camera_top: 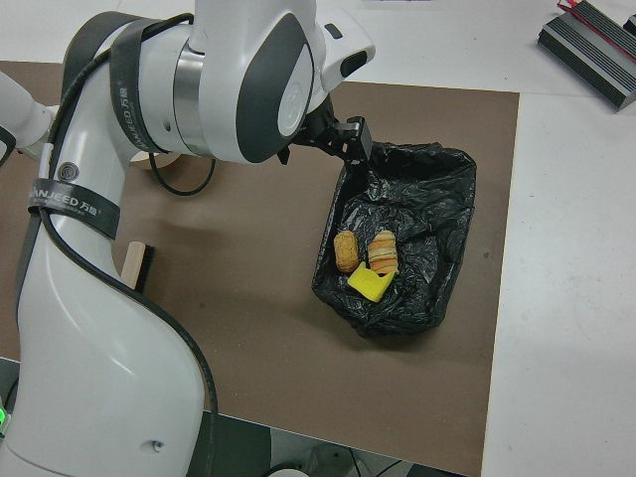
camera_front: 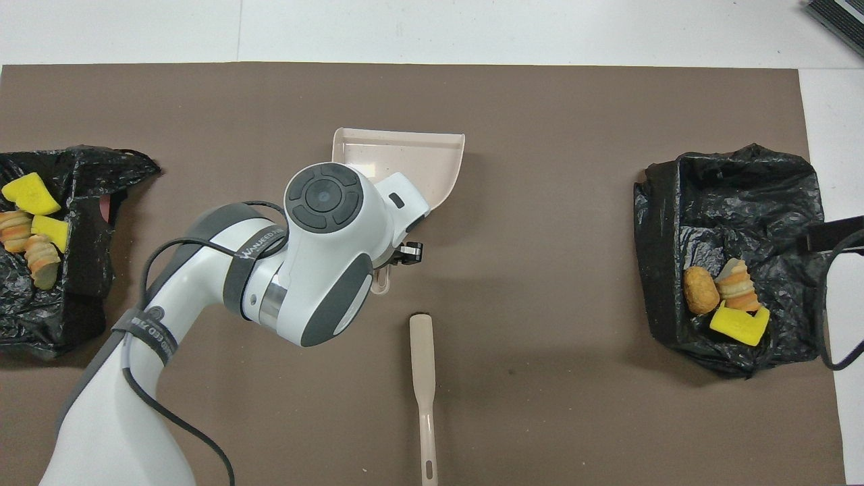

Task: Sweep and dump trash in bin
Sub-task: 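Bring the dustpan back and set it on the table with the left gripper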

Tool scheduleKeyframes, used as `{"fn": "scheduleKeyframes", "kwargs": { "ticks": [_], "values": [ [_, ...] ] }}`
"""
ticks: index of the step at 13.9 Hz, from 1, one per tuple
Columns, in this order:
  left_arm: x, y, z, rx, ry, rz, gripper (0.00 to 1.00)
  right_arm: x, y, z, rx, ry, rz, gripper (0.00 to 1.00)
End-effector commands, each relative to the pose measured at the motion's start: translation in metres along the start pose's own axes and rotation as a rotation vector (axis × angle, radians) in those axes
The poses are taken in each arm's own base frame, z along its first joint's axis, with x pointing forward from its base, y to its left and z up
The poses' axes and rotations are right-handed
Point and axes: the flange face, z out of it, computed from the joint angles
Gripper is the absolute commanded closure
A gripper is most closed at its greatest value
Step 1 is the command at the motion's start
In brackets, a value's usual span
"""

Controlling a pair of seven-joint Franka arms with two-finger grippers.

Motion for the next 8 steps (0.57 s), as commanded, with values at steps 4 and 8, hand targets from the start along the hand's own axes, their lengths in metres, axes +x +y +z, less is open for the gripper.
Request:
{"fn": "scheduleKeyframes", "kwargs": {
  "ticks": [4,8],
  "values": [
    [-0.005,0.014,0.003,-0.022,0.029,-0.057,1.00,-0.006,-0.009,0.000,0.000,0.019,-0.049,0.00],
    [-0.004,0.010,0.013,-0.027,0.040,-0.051,1.00,-0.005,-0.010,0.000,0.012,0.017,-0.042,0.00]
  ]
}}
